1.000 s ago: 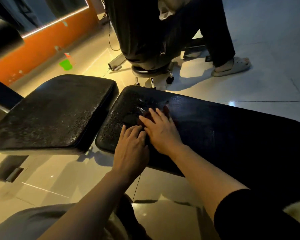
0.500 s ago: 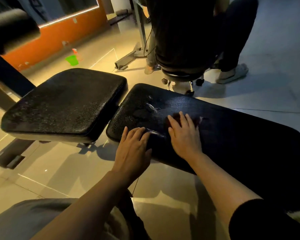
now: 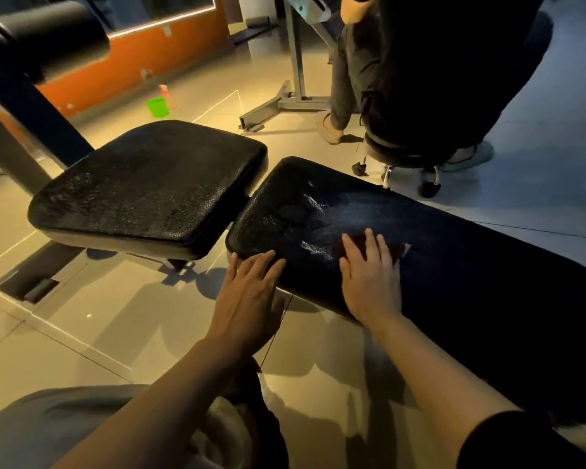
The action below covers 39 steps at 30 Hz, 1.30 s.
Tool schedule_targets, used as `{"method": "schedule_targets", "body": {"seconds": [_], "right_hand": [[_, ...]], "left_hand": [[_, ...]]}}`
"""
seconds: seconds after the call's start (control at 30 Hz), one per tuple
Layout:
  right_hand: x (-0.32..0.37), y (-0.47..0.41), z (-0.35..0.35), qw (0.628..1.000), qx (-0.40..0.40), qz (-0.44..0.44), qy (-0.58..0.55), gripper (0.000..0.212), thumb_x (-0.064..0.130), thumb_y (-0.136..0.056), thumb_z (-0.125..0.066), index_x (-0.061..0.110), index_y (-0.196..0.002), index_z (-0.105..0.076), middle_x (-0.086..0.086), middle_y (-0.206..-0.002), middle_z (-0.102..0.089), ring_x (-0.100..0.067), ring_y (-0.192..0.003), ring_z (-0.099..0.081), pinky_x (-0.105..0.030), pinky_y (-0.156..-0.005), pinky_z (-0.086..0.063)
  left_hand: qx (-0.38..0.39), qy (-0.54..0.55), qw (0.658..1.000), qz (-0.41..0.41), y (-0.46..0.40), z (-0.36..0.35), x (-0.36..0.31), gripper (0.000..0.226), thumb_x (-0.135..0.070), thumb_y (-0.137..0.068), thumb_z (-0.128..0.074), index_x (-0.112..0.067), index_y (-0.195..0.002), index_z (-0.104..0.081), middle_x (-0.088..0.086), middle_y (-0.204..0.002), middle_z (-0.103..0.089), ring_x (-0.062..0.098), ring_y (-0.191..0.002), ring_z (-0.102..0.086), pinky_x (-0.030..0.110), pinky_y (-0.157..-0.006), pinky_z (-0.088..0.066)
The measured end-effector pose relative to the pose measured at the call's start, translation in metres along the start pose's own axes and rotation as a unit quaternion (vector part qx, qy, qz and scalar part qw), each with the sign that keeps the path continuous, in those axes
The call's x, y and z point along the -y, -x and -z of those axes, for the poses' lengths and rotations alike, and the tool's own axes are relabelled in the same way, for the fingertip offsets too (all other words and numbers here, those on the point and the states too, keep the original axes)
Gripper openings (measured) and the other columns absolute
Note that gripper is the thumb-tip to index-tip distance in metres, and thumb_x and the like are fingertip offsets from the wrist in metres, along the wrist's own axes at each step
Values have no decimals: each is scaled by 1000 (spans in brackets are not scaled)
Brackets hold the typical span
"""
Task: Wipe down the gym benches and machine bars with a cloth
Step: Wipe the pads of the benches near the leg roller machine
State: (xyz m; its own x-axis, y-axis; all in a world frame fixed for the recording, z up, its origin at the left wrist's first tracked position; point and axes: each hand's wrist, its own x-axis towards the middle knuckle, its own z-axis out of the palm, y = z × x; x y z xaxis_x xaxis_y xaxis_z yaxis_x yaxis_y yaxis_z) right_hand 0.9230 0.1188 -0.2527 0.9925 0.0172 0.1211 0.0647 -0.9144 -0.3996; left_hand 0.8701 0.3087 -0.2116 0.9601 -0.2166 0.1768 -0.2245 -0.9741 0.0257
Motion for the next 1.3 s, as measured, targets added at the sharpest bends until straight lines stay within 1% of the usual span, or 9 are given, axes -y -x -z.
{"method": "schedule_targets", "body": {"seconds": [0.17, 0.37, 0.47, 0.53, 0.73, 0.9, 1.1, 1.2, 1.3], "right_hand": [[78, -14, -17, 985, 33, 169, 15, 52, 39, -105, -26, 31, -154, -13, -10, -163, -3, -30, -150, 0, -55, -119, -12], [76, -40, -15, 970, 64, 234, -18, 49, 39, -105, -26, 38, -153, -16, -1, -164, -6, -22, -150, 2, -51, -120, -12], [65, -14, -19, 972, 46, 229, -14, 55, 49, -99, -12, 38, -152, -17, -1, -163, -8, -22, -150, -2, -49, -118, -15], [62, 0, -18, 973, 50, 224, 3, 58, 50, -96, -5, 39, -152, -14, -1, -164, -5, -22, -151, -1, -45, -116, -9], [81, -28, -12, 978, 59, 199, 8, 50, 37, -104, -26, 37, -153, -16, -2, -163, -6, -22, -150, 1, -50, -119, -10], [109, -82, -8, 986, 80, 148, 5, 50, 36, -105, -29, 38, -153, -16, -4, -164, -4, -27, -150, 5, -57, -118, -8], [94, -36, -4, 955, 114, 273, 16, 51, 35, -104, -30, 45, -151, -12, 5, -163, 4, -17, -149, 12, -49, -119, -8], [58, -46, 6, 969, 126, 211, 21, 51, 35, -105, -31, 46, -151, -13, 6, -163, 0, -15, -149, 9, -49, -119, -11], [58, -56, 3, 988, 88, 121, 37, 51, 35, -105, -30, 41, -152, -13, -3, -164, -5, -23, -150, 4, -55, -119, -14]], "left_hand": [[-3, -10, 1000, 27, 7, 5, 17, 67, -29, -88, -66, -23, -147, -35, 6, -154, -32, 26, -143, -27, 45, -116, -1], [21, -26, 999, 35, 10, 5, 36, 69, -34, -94, -54, -31, -152, -16, -2, -161, -11, 19, -147, -10, 46, -118, 4], [26, -26, 999, 37, 12, 3, 42, 70, -36, -96, -52, -32, -153, -11, -2, -162, -6, 19, -148, -6, 45, -118, 5], [20, -20, 999, 33, 11, 1, 45, 70, -37, -96, -52, -32, -153, -11, -1, -162, -6, 19, -148, -7, 42, -116, 7], [4, 11, 999, 36, 3, 0, 55, 69, -38, -95, -53, -34, -152, -15, 2, -161, -8, 21, -147, -10, 43, -121, -11], [12, 24, 999, 24, 14, 0, 67, 71, -37, -95, -52, -35, -152, -9, -1, -162, -3, 20, -147, -7, 40, -119, -12], [6, 42, 999, 19, 11, -1, 74, 71, -36, -96, -51, -31, -153, -8, -1, -162, -4, 19, -147, -5, 37, -119, -10], [13, 46, 999, 7, 14, 0, 76, 70, -35, -97, -49, -30, -153, -7, -1, -162, 0, 19, -148, -3, 36, -119, -8], [3, 47, 999, 3, 14, 0, 76, 70, -34, -97, -50, -29, -153, -9, -1, -162, -2, 19, -148, -5, 35, -118, -7]]}}
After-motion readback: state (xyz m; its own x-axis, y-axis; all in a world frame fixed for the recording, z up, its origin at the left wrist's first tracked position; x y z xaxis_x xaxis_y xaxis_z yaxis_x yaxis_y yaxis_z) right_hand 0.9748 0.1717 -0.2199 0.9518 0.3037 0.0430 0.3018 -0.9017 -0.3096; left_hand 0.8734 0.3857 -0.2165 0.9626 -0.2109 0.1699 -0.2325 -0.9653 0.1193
